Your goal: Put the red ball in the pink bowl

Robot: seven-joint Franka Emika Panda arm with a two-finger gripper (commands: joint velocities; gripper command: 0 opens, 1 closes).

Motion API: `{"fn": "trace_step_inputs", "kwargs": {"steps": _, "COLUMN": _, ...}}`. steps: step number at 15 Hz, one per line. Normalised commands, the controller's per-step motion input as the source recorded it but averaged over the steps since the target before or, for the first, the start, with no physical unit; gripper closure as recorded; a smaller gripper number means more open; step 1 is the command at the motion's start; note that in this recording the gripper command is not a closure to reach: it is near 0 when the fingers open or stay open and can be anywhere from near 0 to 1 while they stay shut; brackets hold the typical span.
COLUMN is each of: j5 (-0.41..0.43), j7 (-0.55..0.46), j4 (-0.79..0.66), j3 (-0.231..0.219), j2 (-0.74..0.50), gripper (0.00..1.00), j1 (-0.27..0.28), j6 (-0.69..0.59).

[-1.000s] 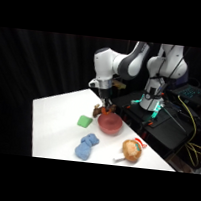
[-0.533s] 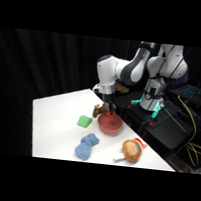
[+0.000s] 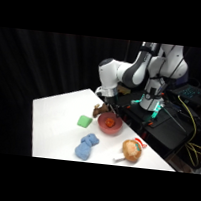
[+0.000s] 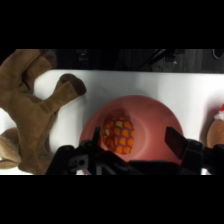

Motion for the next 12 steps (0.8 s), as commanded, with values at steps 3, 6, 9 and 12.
{"fn": "trace_step_inputs", "kwargs": {"steps": 3, "j5": -0.005, "j7": -0.15, "j4": -0.05, "j3": -0.003, "j2": -0.57, "gripper": 0.0, "j1": 0.049, "j6": -0.44}}
{"fn": "trace_step_inputs", "kwargs": {"steps": 6, "j5": -0.166, "j7": -0.05, "j4": 0.04, "j3": -0.045, "j2": -0.61, "gripper": 0.0, "j1": 0.054, "j6": -0.51}}
{"fn": "trace_step_inputs", "kwargs": {"steps": 9, "j5": -0.157, "j7": -0.08, "j4": 0.14, "j3": -0.092, "j2": -0.46, "gripper": 0.0, "j1": 0.035, "j6": -0.42}}
{"fn": "trace_step_inputs", "kwargs": {"steps": 12, "j5": -0.195, "j7": -0.04, "j4": 0.21, "j3": -0.103, "j2": -0.36, "gripper": 0.0, "j1": -0.001, "j6": -0.28}}
